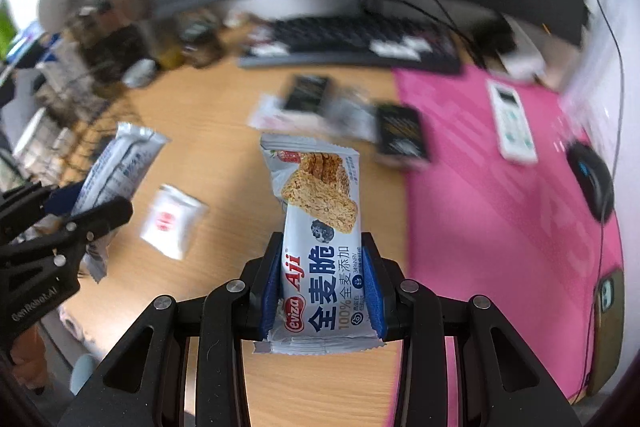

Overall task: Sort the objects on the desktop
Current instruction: 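Carry both snack bars over the wire basket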

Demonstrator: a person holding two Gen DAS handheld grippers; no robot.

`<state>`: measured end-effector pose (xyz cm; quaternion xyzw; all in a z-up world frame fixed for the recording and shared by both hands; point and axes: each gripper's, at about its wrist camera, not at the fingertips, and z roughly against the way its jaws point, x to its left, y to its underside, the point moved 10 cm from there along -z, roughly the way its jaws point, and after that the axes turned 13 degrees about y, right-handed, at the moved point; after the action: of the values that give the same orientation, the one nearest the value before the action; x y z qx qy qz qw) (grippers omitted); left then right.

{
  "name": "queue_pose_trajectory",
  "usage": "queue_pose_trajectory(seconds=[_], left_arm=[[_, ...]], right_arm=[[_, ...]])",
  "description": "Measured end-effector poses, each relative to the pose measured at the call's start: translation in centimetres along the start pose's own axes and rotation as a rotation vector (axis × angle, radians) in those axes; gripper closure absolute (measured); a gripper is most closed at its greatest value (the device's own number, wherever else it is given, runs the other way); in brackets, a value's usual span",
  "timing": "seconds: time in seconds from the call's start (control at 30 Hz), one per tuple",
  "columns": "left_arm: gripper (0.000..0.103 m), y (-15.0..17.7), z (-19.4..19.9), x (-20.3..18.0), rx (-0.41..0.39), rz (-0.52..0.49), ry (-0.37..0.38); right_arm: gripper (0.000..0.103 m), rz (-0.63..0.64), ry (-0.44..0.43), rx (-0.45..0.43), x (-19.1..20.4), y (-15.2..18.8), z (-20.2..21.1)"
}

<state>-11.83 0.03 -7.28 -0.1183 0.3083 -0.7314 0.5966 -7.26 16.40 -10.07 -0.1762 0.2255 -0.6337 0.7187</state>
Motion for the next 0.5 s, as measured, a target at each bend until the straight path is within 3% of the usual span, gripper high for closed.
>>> queue_pose_trajectory(seconds=[0.23,0.43,0.5], left_arm=[[0.064,1.0,7.6,9.6,-0.102,0.157,-0.115],[0.064,5.1,9.3,17.8,-0.062,0.299,-0.227],[0.064,6.4,9.2,19.4,-0.051,0.336,-0.231]], right_arm=[[0.067,0.214,-0.187,-0.117,13.5,-3.4,7.0],[0.067,0.373,-0.279,-0.130,24.1,-2.8,8.9],[0.067,0.416,-0.297,-0.115,26.8,-2.1,8.7]])
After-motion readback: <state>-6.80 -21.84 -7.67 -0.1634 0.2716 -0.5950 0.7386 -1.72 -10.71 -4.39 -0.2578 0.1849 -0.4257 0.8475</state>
